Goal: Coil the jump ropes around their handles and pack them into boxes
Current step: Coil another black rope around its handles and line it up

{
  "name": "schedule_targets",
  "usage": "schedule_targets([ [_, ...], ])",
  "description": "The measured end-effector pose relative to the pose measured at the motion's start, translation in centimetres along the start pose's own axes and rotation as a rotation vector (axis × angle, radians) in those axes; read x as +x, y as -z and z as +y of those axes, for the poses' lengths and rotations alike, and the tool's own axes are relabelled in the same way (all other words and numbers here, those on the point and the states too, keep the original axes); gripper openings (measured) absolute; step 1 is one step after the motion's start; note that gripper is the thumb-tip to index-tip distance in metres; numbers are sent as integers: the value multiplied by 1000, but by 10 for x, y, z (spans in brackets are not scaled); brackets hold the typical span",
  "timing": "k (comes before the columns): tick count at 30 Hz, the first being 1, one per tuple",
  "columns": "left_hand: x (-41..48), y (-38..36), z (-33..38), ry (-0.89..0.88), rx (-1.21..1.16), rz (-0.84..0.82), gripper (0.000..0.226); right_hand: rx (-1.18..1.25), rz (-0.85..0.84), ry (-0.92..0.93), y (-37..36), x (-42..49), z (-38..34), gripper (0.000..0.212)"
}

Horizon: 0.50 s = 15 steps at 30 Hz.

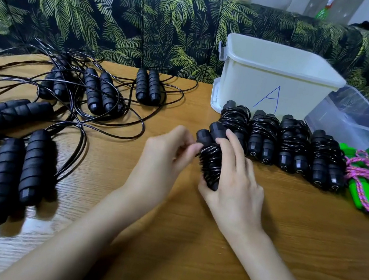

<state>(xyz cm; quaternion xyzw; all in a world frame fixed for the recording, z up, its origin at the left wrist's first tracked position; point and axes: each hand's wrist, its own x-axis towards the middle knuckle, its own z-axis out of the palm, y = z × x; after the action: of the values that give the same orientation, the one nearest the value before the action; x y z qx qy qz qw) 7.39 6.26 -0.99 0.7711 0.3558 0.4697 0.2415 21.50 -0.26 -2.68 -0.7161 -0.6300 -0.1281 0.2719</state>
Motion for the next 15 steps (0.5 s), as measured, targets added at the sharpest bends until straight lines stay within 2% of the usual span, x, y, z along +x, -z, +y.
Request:
schedule_targets([
  [2, 4, 5, -6, 182, -164, -9, 16, -2, 7, 52, 2, -1, -2, 86],
  [4, 9, 11, -13, 255, -213, -2, 17, 14, 17, 116, 3, -3, -4, 83],
  [9, 15, 21, -23, 257, -215, -70, 15, 78, 22, 205, 6, -3, -3, 80],
  [15, 18, 35, -20, 271, -486, -291, 20, 195, -41, 250, 12, -3, 12, 82],
])
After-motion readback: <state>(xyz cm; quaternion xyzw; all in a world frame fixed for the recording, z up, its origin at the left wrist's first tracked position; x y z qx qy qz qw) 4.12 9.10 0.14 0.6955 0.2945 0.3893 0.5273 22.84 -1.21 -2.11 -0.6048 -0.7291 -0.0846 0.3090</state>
